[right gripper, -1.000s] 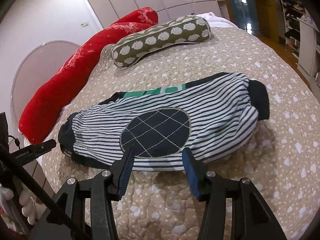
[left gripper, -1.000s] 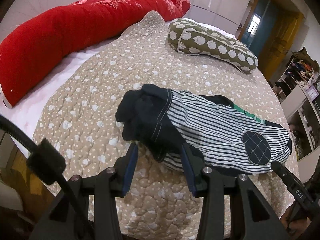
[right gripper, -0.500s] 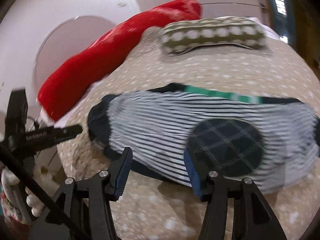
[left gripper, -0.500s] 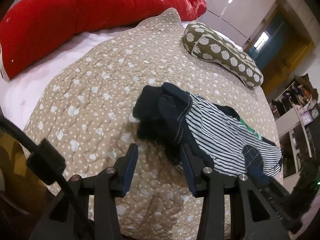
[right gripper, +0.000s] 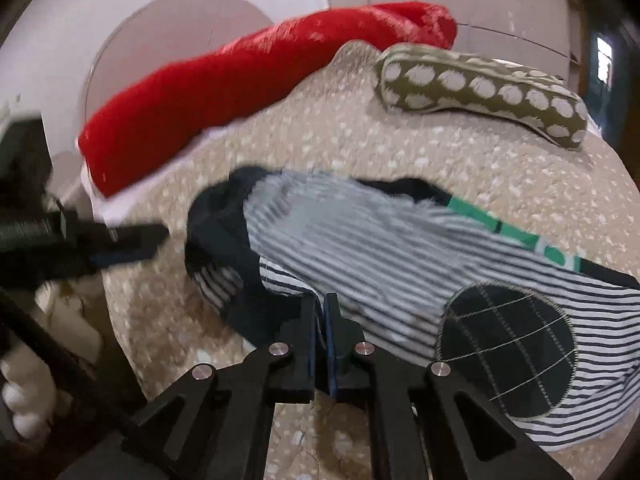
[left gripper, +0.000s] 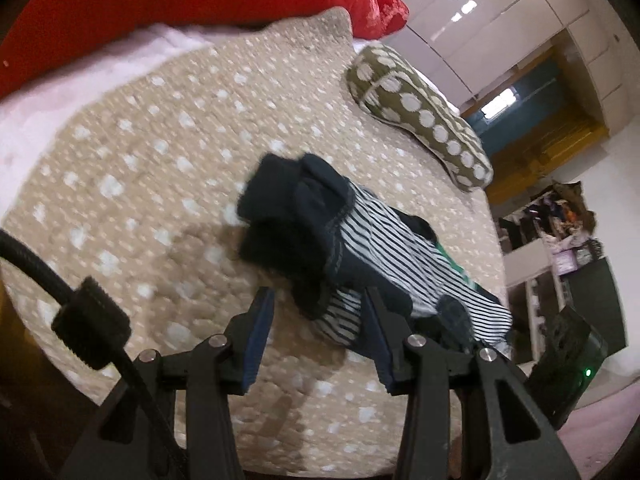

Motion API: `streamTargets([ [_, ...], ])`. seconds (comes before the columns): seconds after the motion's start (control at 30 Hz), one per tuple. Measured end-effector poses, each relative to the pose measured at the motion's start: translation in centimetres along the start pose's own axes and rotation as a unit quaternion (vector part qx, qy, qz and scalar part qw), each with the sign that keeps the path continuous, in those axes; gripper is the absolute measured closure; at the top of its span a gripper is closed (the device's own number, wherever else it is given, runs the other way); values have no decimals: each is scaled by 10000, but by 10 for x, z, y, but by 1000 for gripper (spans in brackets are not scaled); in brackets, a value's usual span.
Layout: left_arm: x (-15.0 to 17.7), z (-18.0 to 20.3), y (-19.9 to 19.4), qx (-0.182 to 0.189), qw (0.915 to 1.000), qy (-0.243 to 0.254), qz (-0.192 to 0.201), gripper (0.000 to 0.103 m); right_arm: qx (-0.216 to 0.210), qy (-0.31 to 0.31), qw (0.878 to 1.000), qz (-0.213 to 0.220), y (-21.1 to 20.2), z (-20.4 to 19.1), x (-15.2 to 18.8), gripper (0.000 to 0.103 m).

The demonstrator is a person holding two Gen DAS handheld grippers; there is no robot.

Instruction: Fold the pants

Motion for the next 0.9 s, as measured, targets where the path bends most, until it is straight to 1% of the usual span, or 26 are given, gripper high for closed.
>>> streamTargets([
  [0.1,5,8,10,368,9987,-244,-248,56,0,31,9999,134,-6,0,-9,99],
  [0.17,8,16,20,666,9957,-465,-455,56,6,-9,9998,189,-7,-2,-12,99],
  [0.23,9,23,28,869,9928,-592,-575,55,14,-15,9997,232,-12,-5,-11,99],
  [0.37,8,34,47,980,9906,-667,-683,53,16,-47,9996,274,-13,-8,-12,99],
  [0.47,10,38,61,984,9889,-752,-821,51,9,-77,9996,283,-16,-10,-12,99],
  [0.53,12,41,68,931,9896,-694,-852,51,-4,-82,9996,272,-16,-11,-10,99],
  [0.57,13,42,72,882,9899,-671,-881,56,-5,-99,9996,255,-17,-11,-9,99],
  [0.6,15,42,77,848,9894,-704,-944,77,8,-132,9996,235,-17,-11,-8,99],
  [0.63,16,41,79,826,9889,-737,-996,84,51,-148,9996,220,-18,-12,-7,99],
  [0.7,15,40,79,761,9898,-742,-952,84,45,71,9996,267,-26,-8,-4,97],
  [0.73,13,40,76,782,9902,-714,-910,85,-150,405,9987,283,-31,-4,-1,94],
  [0.77,11,41,73,810,9905,-698,-859,85,-379,762,9961,253,-34,-1,3,83],
  [0.8,8,42,70,832,9909,-693,-801,85,-684,1223,9899,197,-35,3,8,64],
  [0.83,7,42,67,848,9910,-700,-762,86,-977,1686,9807,136,-35,7,14,57],
  [0.87,5,43,65,868,9910,-714,-726,86,-1189,2078,9709,69,-33,12,19,52],
  [0.9,3,44,62,891,9909,-729,-696,86,-1348,2466,9597,-14,-29,17,24,52],
])
Point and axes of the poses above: each gripper's, at about its wrist camera, not at the fingertips, and y roughly the way its jaws point, z to its right, x to its underside, the point moved 5 cm from there along y, roughly the way its jaws point, and after that the axes turned 14 degrees about z, right-handed, at the moved point
